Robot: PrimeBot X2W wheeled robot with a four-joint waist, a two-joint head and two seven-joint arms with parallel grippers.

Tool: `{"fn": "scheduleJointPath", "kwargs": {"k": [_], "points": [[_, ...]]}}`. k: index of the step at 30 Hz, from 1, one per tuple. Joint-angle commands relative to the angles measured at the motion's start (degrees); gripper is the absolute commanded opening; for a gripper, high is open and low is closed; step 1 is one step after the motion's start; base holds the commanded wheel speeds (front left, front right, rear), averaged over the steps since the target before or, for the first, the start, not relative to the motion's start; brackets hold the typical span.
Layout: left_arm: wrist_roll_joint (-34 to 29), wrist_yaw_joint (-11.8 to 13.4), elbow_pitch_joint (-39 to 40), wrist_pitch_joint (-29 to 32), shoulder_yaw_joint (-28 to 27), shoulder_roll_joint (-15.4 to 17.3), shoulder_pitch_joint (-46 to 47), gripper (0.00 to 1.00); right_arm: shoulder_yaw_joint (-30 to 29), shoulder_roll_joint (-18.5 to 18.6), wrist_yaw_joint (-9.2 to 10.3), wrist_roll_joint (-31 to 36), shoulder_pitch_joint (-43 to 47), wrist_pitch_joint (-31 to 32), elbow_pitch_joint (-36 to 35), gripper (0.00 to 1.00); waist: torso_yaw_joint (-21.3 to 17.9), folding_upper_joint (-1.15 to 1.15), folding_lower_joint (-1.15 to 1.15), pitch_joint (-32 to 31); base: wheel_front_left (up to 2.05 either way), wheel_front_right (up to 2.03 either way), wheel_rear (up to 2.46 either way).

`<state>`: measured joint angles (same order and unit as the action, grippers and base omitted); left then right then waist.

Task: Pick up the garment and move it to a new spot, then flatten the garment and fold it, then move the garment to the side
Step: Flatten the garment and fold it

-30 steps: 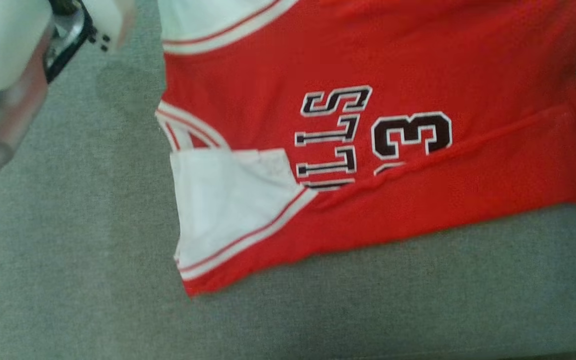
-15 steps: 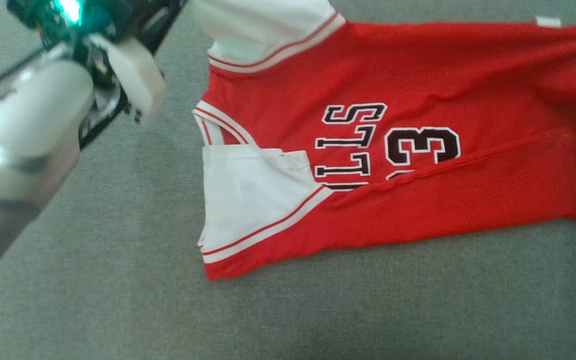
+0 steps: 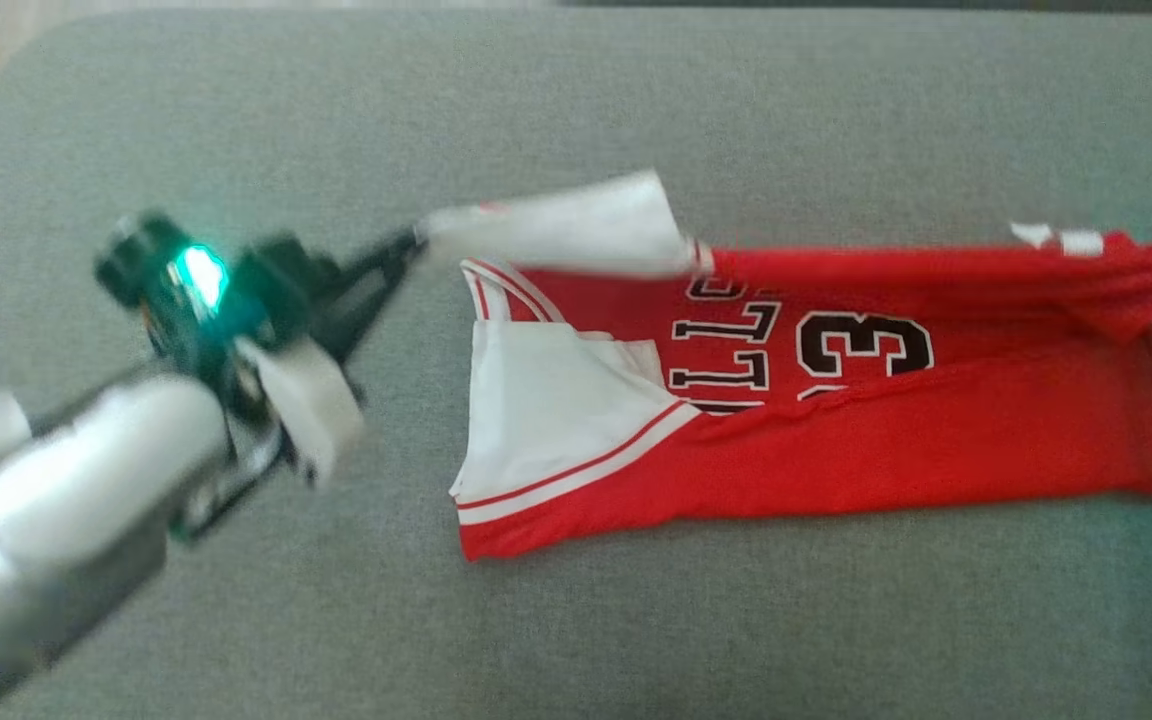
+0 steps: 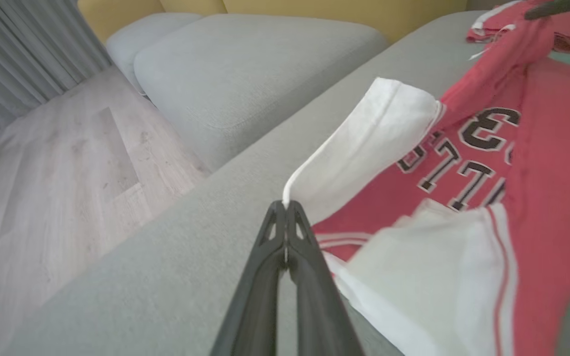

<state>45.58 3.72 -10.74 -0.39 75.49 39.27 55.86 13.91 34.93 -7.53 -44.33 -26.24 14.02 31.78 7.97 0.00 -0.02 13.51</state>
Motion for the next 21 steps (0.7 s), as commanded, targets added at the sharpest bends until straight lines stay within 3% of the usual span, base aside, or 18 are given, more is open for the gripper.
{"fn": "scheduleJointPath", "kwargs": {"k": [1, 6, 11, 12, 13, 14, 15, 16, 21], "points": [[0.0, 0.5, 1.1, 0.2, -2.5, 2.5, 1.1, 0.0, -0.1, 2.3, 0.04, -0.4, 0.8, -0.6, -1.7, 0.0, 0.6, 0.0, 0.02, -0.9, 0.0, 0.0, 0.0], [0.6, 3.7, 8.8, 1.6, -2.3, 3.8, -7.8, 0.0, -2.4, 1.8, 0.04, -0.3, 7.6, -0.5, -3.4, 0.0, 1.0, 0.0, 0.02, -2.3, 0.0, 0.0, 0.0], [0.7, 5.9, 11.3, 1.2, -2.2, 3.1, -15.3, 0.0, -4.6, 0.6, 0.04, 0.9, 12.5, 0.0, -5.0, 0.0, 0.9, 0.0, 0.02, -2.8, 0.0, 0.0, 0.0], [0.9, 6.3, 11.1, 0.8, -2.2, 2.7, -16.5, 0.0, -5.2, 0.3, 0.04, 1.3, 13.1, 0.1, -5.2, 0.19, 0.9, 0.0, 0.02, -2.8, 0.0, 0.0, 0.0], [1.2, 6.9, 10.8, 0.0, -2.2, 2.1, -17.6, 0.0, -6.0, -0.2, 0.04, 1.6, 13.6, 0.0, -5.3, 0.85, 0.9, 0.0, 0.02, -2.9, 0.0, 0.0, 0.0], [1.6, 7.7, 10.3, -1.1, -2.4, 1.4, -18.6, 0.19, -6.9, -0.8, 0.04, 2.1, 14.1, -0.2, -5.2, 1.0, 0.8, 0.0, 0.02, -3.0, 0.0, 0.0, 0.0], [2.0, 8.3, 9.7, -2.4, -2.7, 0.6, -19.6, 0.91, -7.7, -1.5, 0.04, 2.6, 14.5, -0.6, -5.3, 1.0, 0.8, 0.0, 0.02, -3.1, 0.0, 0.0, 0.0], [2.3, 9.2, 9.0, -3.9, -3.2, -0.3, -20.6, 1.0, -8.4, -2.2, 0.04, 3.0, 15.0, -0.8, -5.3, 1.0, 0.7, 0.0, 0.02, -3.3, 0.0, 0.0, 0.0], [4.5, 14.9, 5.4, -11.9, -6.8, -5.1, -26.5, 1.0, -12.9, -5.8, 0.04, 4.2, 19.0, -3.0, -6.9, 1.0, 0.9, 0.0, 0.02, -4.8, 0.0, 0.0, 0.0]]}}
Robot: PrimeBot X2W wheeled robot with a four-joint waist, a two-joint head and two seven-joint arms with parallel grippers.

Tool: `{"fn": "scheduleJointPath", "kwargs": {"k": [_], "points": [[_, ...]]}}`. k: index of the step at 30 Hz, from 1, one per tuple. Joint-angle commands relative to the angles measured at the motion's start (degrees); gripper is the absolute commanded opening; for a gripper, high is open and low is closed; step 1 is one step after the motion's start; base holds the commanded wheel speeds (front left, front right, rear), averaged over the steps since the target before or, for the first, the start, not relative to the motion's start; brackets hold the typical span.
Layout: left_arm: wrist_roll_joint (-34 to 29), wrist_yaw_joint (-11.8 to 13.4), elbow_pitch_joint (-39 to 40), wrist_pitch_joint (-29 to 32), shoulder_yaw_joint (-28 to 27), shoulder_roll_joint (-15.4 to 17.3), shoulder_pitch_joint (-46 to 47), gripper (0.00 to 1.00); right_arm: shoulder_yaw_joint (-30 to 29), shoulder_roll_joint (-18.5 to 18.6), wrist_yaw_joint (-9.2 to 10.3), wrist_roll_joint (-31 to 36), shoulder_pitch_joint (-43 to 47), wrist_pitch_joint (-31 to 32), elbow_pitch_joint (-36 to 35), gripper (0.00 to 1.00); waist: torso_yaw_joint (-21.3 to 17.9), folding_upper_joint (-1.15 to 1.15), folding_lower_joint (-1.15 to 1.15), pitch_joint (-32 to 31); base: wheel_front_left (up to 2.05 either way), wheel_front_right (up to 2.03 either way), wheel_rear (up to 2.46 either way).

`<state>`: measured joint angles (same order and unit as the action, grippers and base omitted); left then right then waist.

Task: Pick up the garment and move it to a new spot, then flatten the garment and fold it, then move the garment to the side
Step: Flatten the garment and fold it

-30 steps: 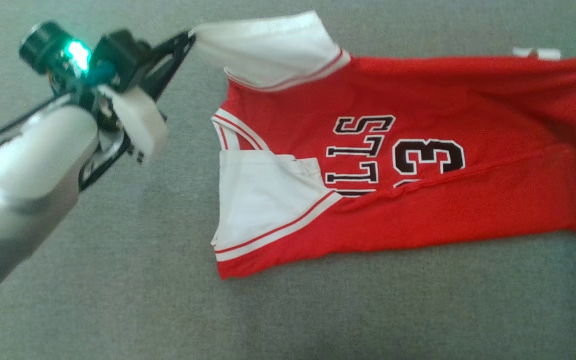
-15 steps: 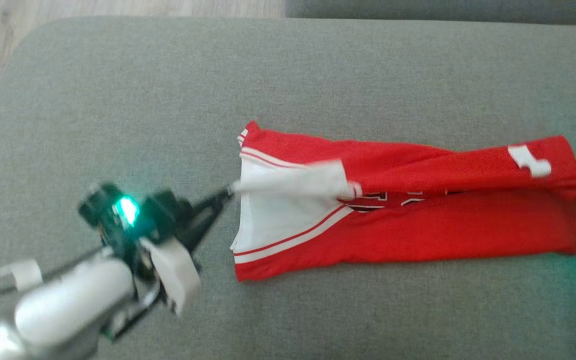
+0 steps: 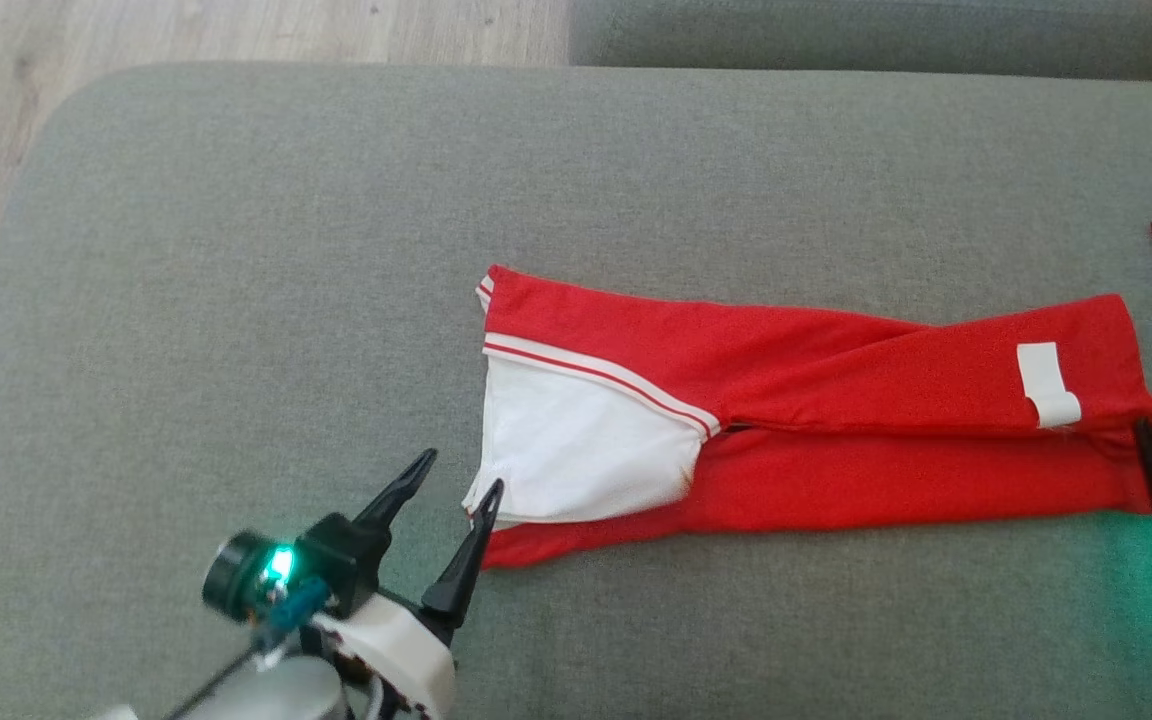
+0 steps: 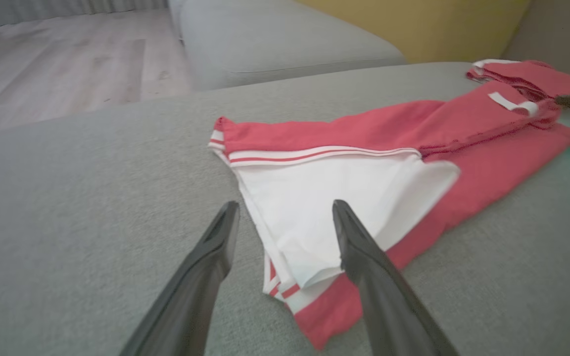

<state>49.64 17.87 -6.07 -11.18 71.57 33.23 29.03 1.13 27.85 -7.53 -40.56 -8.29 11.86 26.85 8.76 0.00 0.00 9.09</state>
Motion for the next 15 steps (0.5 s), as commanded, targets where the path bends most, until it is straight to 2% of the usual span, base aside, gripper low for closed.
{"fn": "scheduleJointPath", "kwargs": {"k": [1, 5, 8, 11, 15], "points": [[0.7, 2.1, 0.3, -2.1, -4.0, -0.1, -1.0, 1.0, -0.9, 0.5, 0.04, 0.6, 2.1, -1.0, -2.6, 1.0, 0.2, 0.0, 0.0, -0.6, 0.0, 0.0, 0.0], [-0.3, 7.4, 0.6, -3.7, -11.9, -4.2, -6.2, 1.0, -4.6, -2.0, 0.04, 1.2, 4.4, -0.8, -5.0, 1.0, 1.1, 0.0, 0.0, -1.0, 0.0, 0.0, 0.0], [-6.5, 9.8, 4.1, -3.8, -20.0, -7.7, -10.8, 1.0, -7.2, -3.4, 0.04, 2.3, 4.2, -0.1, -5.4, 1.0, 2.2, 0.0, 0.0, -1.3, 0.0, 0.0, 0.0], [-13.2, 10.4, 7.1, -3.8, -26.7, -11.2, -16.3, 1.0, -9.9, -4.5, 0.04, 3.9, 2.7, 0.6, -4.3, 1.0, 3.2, 0.0, 0.0, -1.5, 0.0, 0.0, 0.0], [-20.0, 8.1, 8.2, -3.8, -31.2, -14.9, -21.6, 1.0, -12.4, -4.5, 0.04, 8.3, 0.6, 3.1, 0.3, 1.0, 4.9, 0.0, 0.0, -1.7, 0.0, 0.0, 0.0]]}}
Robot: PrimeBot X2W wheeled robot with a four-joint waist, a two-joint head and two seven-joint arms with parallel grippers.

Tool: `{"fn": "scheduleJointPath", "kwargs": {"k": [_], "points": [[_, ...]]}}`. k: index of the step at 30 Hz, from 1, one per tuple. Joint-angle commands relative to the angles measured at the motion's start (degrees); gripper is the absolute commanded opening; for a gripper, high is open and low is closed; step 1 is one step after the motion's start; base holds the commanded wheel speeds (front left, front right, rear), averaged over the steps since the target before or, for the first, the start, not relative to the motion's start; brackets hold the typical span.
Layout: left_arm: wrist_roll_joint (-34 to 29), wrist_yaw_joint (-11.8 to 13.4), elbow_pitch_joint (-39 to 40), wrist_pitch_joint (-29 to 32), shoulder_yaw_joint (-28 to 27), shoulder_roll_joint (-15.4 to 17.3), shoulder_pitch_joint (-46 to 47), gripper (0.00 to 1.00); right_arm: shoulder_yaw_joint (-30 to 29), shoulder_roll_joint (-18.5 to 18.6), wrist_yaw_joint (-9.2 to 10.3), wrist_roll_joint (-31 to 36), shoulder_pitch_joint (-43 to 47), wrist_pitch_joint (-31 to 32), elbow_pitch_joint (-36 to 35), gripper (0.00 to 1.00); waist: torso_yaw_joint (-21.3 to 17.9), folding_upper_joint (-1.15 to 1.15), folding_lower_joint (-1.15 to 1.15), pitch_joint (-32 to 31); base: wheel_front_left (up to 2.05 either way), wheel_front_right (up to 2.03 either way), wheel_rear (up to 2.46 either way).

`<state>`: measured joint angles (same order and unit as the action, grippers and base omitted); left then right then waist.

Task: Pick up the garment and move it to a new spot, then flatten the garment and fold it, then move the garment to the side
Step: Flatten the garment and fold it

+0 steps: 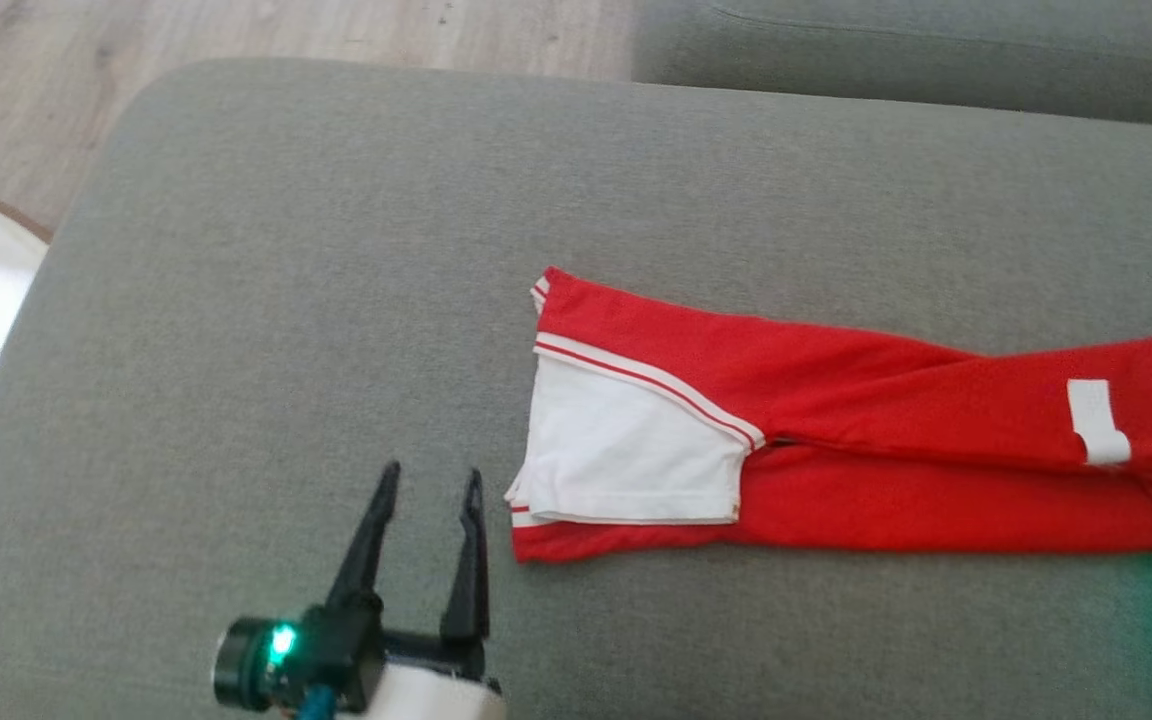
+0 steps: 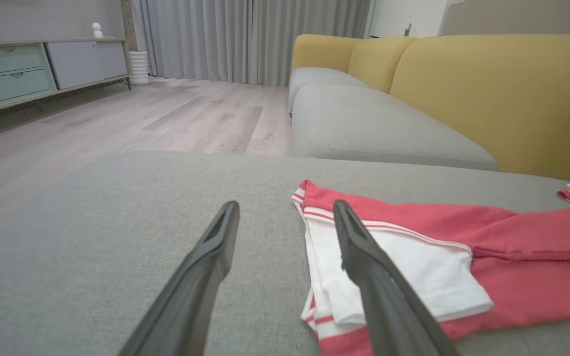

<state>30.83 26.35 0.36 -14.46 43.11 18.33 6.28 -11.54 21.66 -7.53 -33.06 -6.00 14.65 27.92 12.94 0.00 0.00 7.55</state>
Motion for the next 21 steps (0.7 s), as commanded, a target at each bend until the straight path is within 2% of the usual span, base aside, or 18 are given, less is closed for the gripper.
{"fn": "scheduleJointPath", "kwargs": {"k": [1, 4, 7, 8, 9, 11, 16, 21], "points": [[-2.8, -1.0, 1.6, -0.5, -3.3, -0.6, 0.3, 1.0, -0.1, 1.8, 0.04, 2.0, -2.0, 0.9, 0.5, 1.0, 1.1, 0.0, 0.0, -0.2, 0.0, 0.0, 0.0], [-6.7, -2.5, 0.9, -0.5, -4.6, -2.0, -1.2, 1.0, -0.6, 2.2, 0.04, 5.6, -2.5, 1.7, 3.5, 1.0, 2.1, 0.0, 0.0, -0.3, 0.0, 0.0, 0.0], [-9.7, -3.3, 0.4, -0.5, -6.0, -3.2, -2.2, 1.0, 0.0, 1.4, 0.04, 5.4, -2.8, 4.4, 5.5, 1.0, 2.6, 0.0, 0.0, -0.3, 0.0, 0.0, 0.0], [-10.7, -3.5, 0.3, -0.5, -6.5, -3.5, -2.4, 1.0, 0.3, 1.2, 0.04, 5.0, -2.7, 5.4, 5.9, 0.87, 2.7, 0.0, 0.0, -0.3, 0.0, 0.0, 0.0], [-10.7, -3.5, 0.3, -0.5, -6.5, -3.5, -2.4, 1.0, 0.3, 1.2, 0.04, 5.0, -2.7, 5.4, 5.9, 0.87, 2.7, 0.0, 0.0, -0.3, 0.0, 0.0, 0.0], [-12.1, -4.0, 0.1, -0.5, -7.4, -4.2, -2.9, 1.0, 0.7, 1.2, 0.04, 4.1, -2.7, 6.4, 5.9, 0.0, 2.8, 0.0, 0.0, -0.3, 0.0, 0.0, 0.0], [-13.6, -5.3, -0.3, -0.5, -10.1, -5.9, -4.3, 1.0, 0.2, 2.1, 0.04, 2.8, -2.7, 4.3, 4.5, 0.0, 1.9, 0.0, 0.0, -0.5, 0.0, 0.0, 0.0], [-14.8, -7.1, -0.8, -0.5, -12.5, -7.2, -5.5, 1.0, -1.3, 5.9, 0.04, 1.7, -1.8, 3.5, 2.9, 0.0, 0.5, 0.0, 0.0, -0.9, 0.0, 0.0, 0.0]]}}
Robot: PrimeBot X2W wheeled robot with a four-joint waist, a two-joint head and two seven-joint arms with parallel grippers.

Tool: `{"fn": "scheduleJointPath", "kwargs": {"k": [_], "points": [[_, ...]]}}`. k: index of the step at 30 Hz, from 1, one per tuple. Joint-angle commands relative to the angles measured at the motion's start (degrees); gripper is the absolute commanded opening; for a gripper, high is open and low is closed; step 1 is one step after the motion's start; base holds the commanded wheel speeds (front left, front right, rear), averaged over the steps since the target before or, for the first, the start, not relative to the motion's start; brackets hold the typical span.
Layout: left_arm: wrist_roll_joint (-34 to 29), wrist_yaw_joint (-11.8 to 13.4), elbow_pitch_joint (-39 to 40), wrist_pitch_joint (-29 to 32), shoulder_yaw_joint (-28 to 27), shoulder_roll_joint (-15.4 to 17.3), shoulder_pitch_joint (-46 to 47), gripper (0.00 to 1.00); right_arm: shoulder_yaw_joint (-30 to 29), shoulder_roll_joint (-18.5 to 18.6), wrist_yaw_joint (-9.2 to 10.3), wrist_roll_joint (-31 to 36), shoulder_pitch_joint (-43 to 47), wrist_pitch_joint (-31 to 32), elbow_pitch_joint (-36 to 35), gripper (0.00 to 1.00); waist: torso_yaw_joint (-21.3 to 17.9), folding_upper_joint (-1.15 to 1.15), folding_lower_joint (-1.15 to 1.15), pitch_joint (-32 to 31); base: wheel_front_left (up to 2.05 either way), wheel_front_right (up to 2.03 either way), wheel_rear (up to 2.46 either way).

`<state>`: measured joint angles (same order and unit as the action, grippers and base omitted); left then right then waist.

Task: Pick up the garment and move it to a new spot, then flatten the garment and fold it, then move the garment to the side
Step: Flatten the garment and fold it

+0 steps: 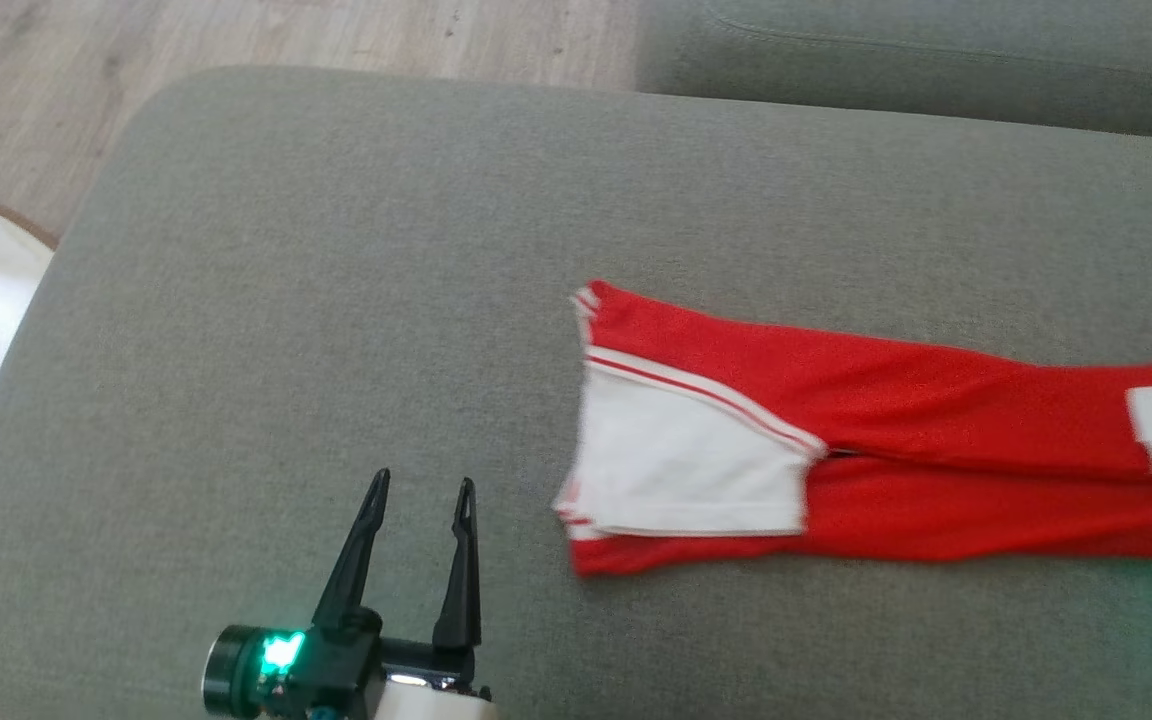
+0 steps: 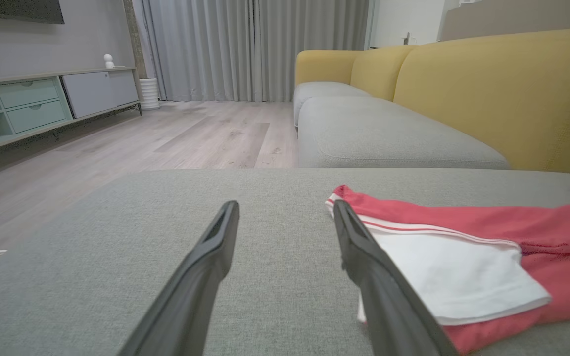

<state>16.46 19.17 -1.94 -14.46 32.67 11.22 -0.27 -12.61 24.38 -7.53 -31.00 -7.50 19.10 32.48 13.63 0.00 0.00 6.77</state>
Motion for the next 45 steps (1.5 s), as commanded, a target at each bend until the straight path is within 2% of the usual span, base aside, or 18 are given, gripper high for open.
{"fn": "scheduleJointPath", "kwargs": {"k": [1, 4, 8, 14, 19, 24, 29, 36, 38, 42, 45], "points": [[-0.6, -0.3, 1.4, -0.5, -2.5, -0.3, 0.8, 1.0, -0.7, 4.2, 0.04, -0.6, 0.1, -0.7, -2.2, 0.0, -0.5, 0.0, 0.0, -0.2, 0.0, 0.0, 0.0], [-1.7, -1.6, 1.0, -0.5, -3.8, -1.0, 0.1, 1.0, -1.6, 6.7, 0.04, -2.9, 1.4, -0.1, -6.2, 0.0, -1.5, 0.0, 0.0, -0.6, 0.0, 0.0, 0.0], [-2.5, -2.9, 0.4, -0.5, -4.9, -1.9, -0.5, 1.0, -0.6, 5.8, 0.04, -7.0, 1.6, 0.5, -14.4, 0.0, -2.3, 0.0, 0.0, -1.0, 0.0, 0.0, 0.0], [-3.6, -4.8, -0.8, -0.5, -5.9, -2.8, -1.0, 1.0, 4.2, -0.6, 0.04, -9.3, 0.8, 3.0, -29.1, 0.0, -2.3, 0.0, 0.0, -2.0, 0.0, 0.0, 0.0], [-4.3, -6.1, -1.8, -0.5, -6.4, -3.5, -1.1, 1.0, 10.8, -6.3, 0.04, -9.0, 0.0, 5.7, -36.6, 0.0, -1.1, 0.0, 0.0, -2.7, 0.0, 0.0, 0.0], [-4.8, -7.3, -2.5, -0.5, -6.8, -4.3, -1.4, 1.0, 18.5, -11.0, 0.04, -9.5, -1.8, 6.9, -38.3, 0.0, 0.8, 0.0, 0.0, -2.9, 0.0, 0.0, 0.0], [-5.1, -8.3, -3.2, -0.5, -7.1, -5.2, -1.5, 1.0, 24.3, -15.4, 0.04, -10.0, -2.5, 6.5, -35.8, 0.0, 2.9, 0.0, 0.0, -2.8, 0.0, 0.0, 0.0], [-5.5, -9.4, -4.1, -0.5, -7.5, -6.1, -1.5, 1.0, 29.7, -17.8, 0.04, -9.7, -2.0, 5.8, -30.2, 0.0, 4.9, 0.0, 0.0, -2.9, 0.0, 0.0, 0.0], [-5.6, -9.6, -4.3, -0.5, -7.9, -6.2, -1.6, 1.0, 30.4, -18.2, 0.04, -9.4, -1.9, 5.0, -28.6, 1.0, 5.2, 0.0, 0.0, -3.1, 0.0, 0.0, 0.0], [-5.9, -9.8, -4.6, -0.5, -8.7, -6.5, -2.2, 1.0, 29.9, -18.6, 0.04, -9.1, -1.8, 1.3, -27.8, 1.0, 5.0, 0.0, 0.0, -4.3, 0.0, 0.0, 0.0], [-6.1, -9.7, -4.5, -0.5, -9.6, -6.5, -3.2, 1.0, 28.8, -16.8, 0.04, -7.3, -1.3, -2.7, -28.5, 1.0, 4.0, 0.0, 0.0, -5.9, 0.0, 0.0, 0.0]]}}
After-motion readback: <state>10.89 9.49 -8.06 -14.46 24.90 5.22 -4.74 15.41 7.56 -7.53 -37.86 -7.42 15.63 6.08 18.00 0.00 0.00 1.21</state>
